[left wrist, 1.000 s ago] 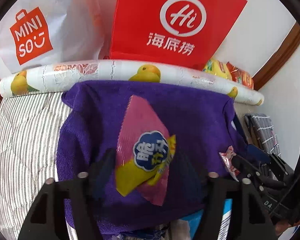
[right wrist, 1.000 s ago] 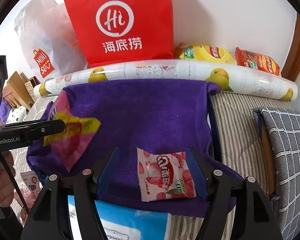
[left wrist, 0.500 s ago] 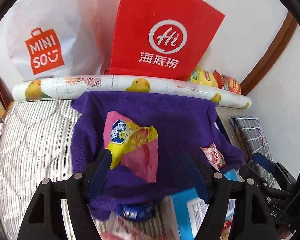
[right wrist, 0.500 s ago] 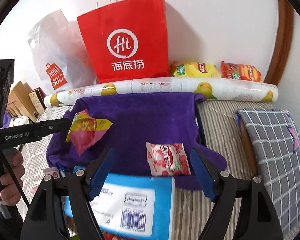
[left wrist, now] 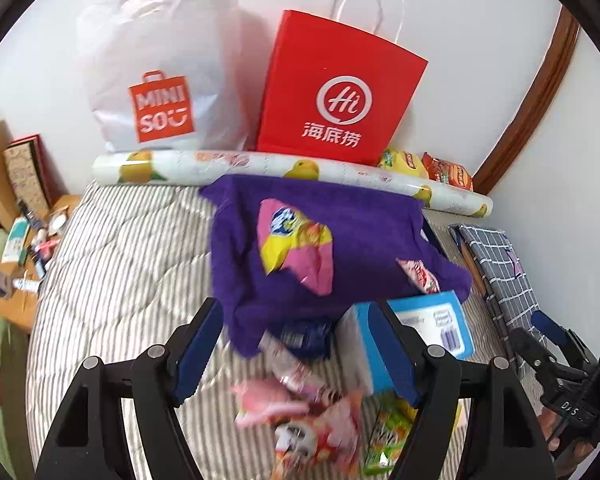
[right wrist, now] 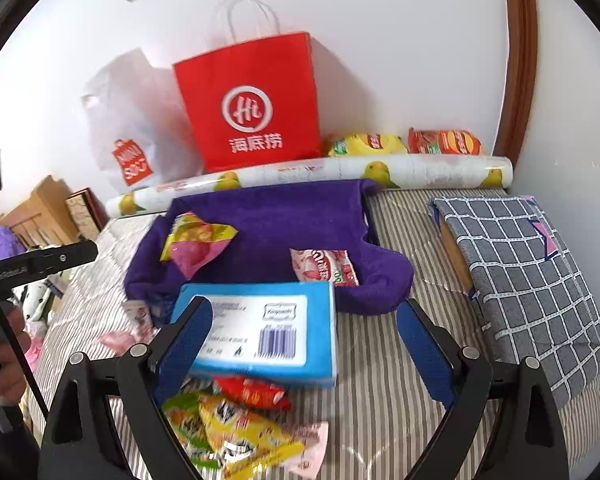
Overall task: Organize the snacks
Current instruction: 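Grasp the yellow crisp bag with the right tool while the left tool returns to the pile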
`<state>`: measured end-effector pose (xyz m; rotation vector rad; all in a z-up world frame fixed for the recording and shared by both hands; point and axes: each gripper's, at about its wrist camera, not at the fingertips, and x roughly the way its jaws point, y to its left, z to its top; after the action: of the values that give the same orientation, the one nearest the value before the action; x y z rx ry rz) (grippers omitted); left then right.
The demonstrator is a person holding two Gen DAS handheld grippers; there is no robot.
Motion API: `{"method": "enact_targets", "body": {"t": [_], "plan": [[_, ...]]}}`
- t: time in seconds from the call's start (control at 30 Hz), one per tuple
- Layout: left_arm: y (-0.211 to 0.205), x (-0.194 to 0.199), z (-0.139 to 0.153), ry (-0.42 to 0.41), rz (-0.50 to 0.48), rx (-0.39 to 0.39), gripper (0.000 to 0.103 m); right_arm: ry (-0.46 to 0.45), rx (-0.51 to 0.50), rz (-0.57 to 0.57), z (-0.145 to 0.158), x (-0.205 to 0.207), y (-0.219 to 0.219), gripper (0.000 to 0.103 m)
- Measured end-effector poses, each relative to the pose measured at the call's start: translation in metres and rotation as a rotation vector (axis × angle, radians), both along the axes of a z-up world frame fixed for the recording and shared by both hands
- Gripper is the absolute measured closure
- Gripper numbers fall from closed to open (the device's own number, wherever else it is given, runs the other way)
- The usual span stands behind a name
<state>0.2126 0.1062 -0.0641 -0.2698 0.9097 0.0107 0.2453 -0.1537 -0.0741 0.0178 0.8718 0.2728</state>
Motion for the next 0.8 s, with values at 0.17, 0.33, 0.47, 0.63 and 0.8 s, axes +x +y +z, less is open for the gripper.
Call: {"method": "enact_targets", "body": {"t": [0.17, 0.33, 0.47, 0.63, 0.8], "plan": [[0.006, -0.028, -0.001, -0.003, 0.029, -0.009, 0.030, 0.008, 0.017, 0.028, 0.002, -0.026, -0.005, 0.010], [0.008, -0.050, -0.003, -0.006, 0.021, -0.043, 0.030, 0.070, 0.088, 0.021, -0.008, -0.044, -0.015, 0.011], [0.009, -0.063, -0.011, -0.001, 0.032, -0.045, 0.030, 0.120, 0.134, 0.034, -0.023, -0.056, -0.016, 0.025], [0.013, -0.074, -0.030, 0.019, 0.034, -0.065, 0.030, 0.137, 0.078, 0.065, -0.041, -0.073, -0.005, 0.032], [0.017, -0.083, -0.051, 0.049, 0.036, -0.076, 0.030, 0.146, 0.063, 0.081, -0.056, -0.083, 0.002, 0.032]]}}
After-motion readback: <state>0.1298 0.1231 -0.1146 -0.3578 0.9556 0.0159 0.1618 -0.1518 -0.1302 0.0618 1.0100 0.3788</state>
